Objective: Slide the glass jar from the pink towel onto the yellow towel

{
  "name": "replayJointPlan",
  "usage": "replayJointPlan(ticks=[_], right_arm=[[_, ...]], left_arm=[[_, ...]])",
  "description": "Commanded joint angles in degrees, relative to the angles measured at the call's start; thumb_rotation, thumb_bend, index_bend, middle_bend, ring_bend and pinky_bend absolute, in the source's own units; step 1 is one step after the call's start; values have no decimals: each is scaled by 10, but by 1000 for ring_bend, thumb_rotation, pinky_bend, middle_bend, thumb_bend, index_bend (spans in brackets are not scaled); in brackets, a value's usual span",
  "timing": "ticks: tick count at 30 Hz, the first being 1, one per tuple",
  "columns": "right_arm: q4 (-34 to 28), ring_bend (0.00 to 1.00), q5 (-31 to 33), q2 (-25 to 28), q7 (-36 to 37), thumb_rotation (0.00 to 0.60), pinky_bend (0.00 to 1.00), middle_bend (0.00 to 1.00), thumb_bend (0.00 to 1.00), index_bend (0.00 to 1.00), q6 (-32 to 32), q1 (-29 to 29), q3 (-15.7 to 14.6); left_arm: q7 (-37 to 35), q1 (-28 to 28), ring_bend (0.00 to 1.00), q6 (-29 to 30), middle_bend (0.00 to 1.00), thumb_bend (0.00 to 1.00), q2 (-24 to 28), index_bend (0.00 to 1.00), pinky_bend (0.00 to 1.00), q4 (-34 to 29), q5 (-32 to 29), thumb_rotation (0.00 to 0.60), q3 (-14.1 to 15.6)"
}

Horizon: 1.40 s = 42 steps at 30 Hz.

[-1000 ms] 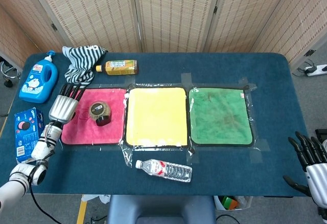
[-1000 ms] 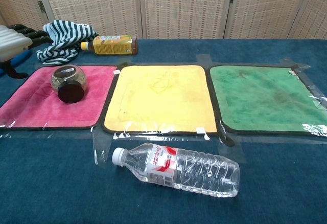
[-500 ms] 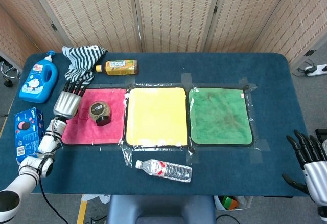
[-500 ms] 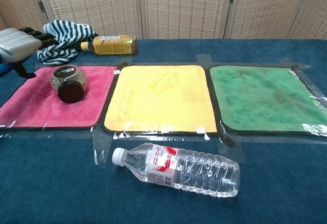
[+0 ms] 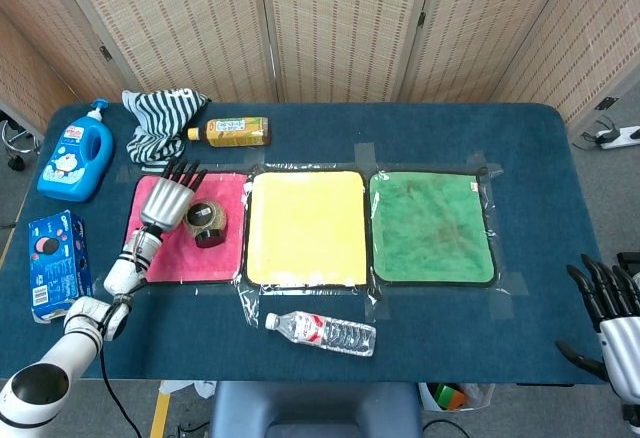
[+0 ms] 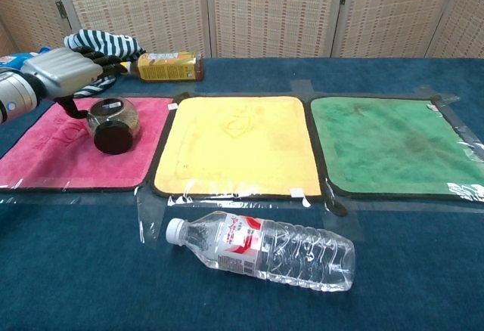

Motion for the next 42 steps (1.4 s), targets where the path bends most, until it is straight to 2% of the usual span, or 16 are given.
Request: replayJointPlan(ticks=[1,5,10,20,29,35,42], right_arm=[[2,12,0,0,2,600,0,0,159,0,1,-1,0],[5,13,-1,-1,5,600,0,0,159,0,5,-3,-1],[9,12,-3,-2,11,600,0,0,159,0,10,-6,-1],[20,12,-4,-3,24,600,0,0,159,0,19,-12,-2],[26,12,-8,-4,30,600,0,0,159,0,20,-13,-3],[29,13,-12,-6,32,600,0,0,159,0,18,-10,-2],[30,13,-22,-8,32,600,0,0,159,0,16,-5,-2]], left_arm=[[-2,-5,0,11,0,297,-3,19,0,-6,7,600,5],[1,-12,0,27,0,298,-4,19,0,-26,14,600,7],[27,-25,0,32,0,298,-6,19,0,-68,5,600,-4],[130,-51,0,32,0,298,-4,19,0,-176,-34,600,-45],[203,-53,0,44,0,298,14,19,0,-248,-63,600,-65],[212,-28,0,65,0,298,61,19,0,-298,-69,600,-58],[243,3,0,77,0,298,107,19,0,-349,-65,600,-28]])
